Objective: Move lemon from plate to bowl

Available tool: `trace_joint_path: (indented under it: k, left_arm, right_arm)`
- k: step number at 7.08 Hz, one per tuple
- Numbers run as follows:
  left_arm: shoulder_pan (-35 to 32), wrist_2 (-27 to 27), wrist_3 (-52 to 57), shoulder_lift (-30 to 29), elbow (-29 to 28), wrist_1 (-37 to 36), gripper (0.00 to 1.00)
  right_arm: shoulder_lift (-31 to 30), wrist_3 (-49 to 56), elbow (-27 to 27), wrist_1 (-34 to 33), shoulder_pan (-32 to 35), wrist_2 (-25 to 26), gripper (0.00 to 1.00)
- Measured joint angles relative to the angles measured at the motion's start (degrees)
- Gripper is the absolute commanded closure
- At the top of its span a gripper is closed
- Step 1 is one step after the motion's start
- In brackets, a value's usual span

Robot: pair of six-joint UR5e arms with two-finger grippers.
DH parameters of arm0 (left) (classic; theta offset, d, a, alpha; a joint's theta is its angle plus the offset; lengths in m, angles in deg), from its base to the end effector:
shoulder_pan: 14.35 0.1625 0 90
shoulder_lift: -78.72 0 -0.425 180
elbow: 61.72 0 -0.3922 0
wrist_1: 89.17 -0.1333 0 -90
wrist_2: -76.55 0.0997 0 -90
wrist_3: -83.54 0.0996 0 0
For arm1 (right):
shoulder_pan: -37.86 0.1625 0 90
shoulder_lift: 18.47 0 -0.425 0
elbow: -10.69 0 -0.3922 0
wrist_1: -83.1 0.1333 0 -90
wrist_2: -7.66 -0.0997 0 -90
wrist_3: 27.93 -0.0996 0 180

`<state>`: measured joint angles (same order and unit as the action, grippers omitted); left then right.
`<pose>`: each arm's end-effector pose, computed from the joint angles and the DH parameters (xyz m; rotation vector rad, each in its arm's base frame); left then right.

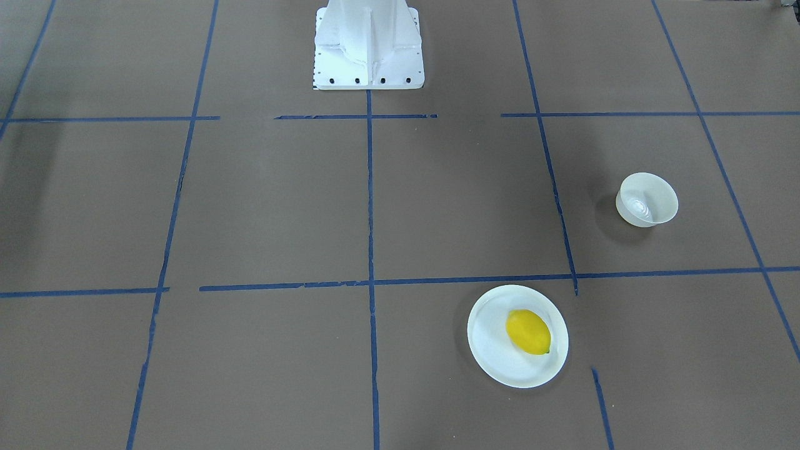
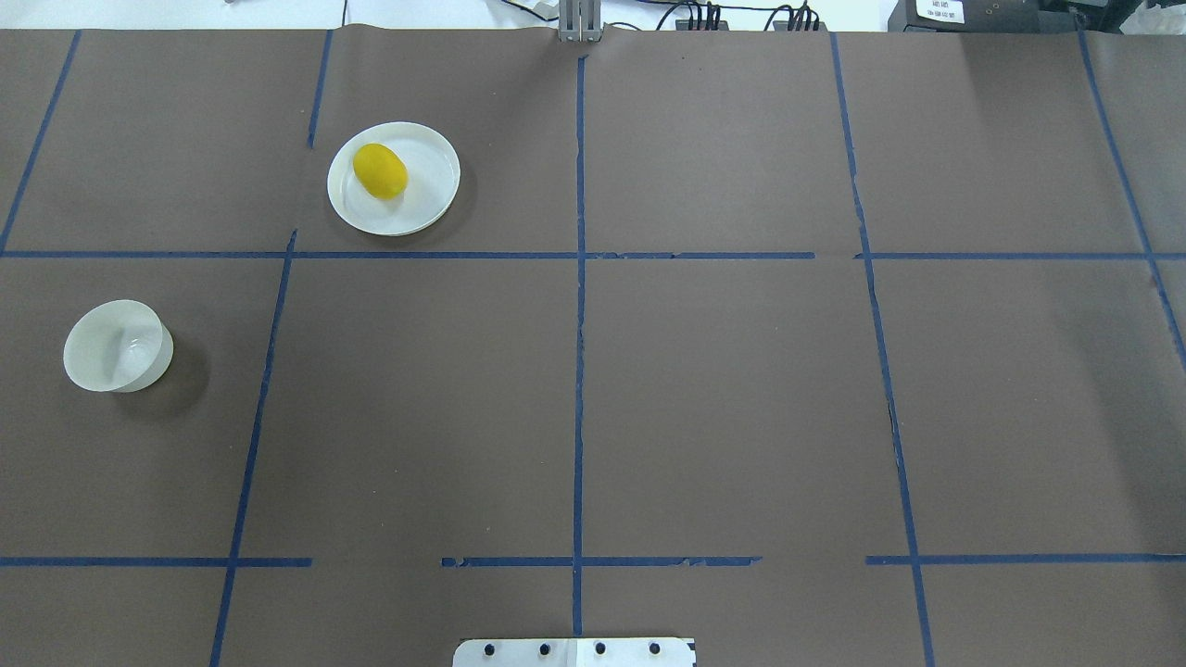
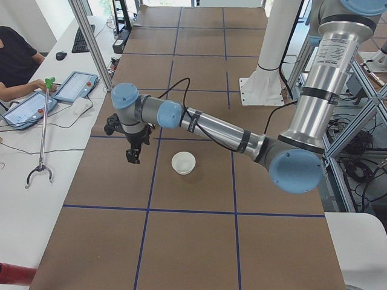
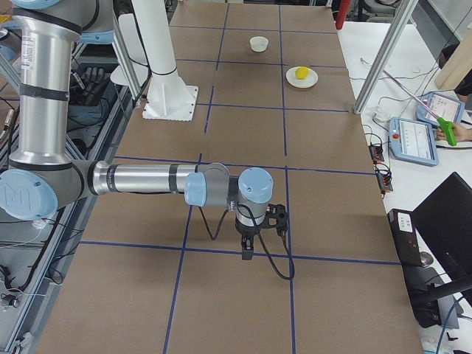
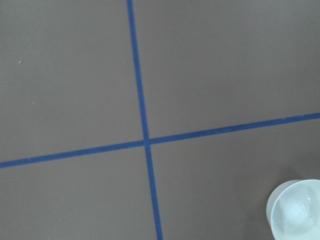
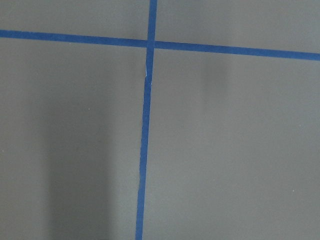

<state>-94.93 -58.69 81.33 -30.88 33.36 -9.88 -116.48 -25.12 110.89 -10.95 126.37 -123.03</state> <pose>0.0385 -0.6146 0.4431 0.1505 0.8063 0.2150 0.0572 -0.4315 0.6471 -0.0229 -0.7105 -0.0603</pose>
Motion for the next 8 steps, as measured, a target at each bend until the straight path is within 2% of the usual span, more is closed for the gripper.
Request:
trace_joint_path:
  k: [2, 4, 6, 7, 8]
  left_arm:
    - [4.64, -0.23, -9.42, -6.43, 0.46, -1.43, 0.0]
    - [7.97, -0.42, -14.44, -8.03, 1.33, -0.4, 0.0]
    - [14.03, -0.1, -28.67, -8.41, 0.92, 5.78, 0.0]
    - [16.91, 0.03, -35.89, -9.52, -1.58, 10.45, 0.0]
    - [18.47, 0.15, -40.61, -12.68, -6.79, 14.16, 0.0]
  right_arm:
    - [-0.02, 0.0, 0.0, 0.0, 0.0, 0.03, 0.0]
    - [-0.05, 0.0, 0.0, 0.0, 0.0, 0.02, 0.0]
    - [-0.05, 0.0, -0.03, 0.0, 0.0, 0.03, 0.0]
    - [-0.06, 0.0, -0.03, 0.0, 0.0, 0.04, 0.0]
    - [-0.06, 0.0, -0.02, 0.0, 0.0, 0.02, 0.0]
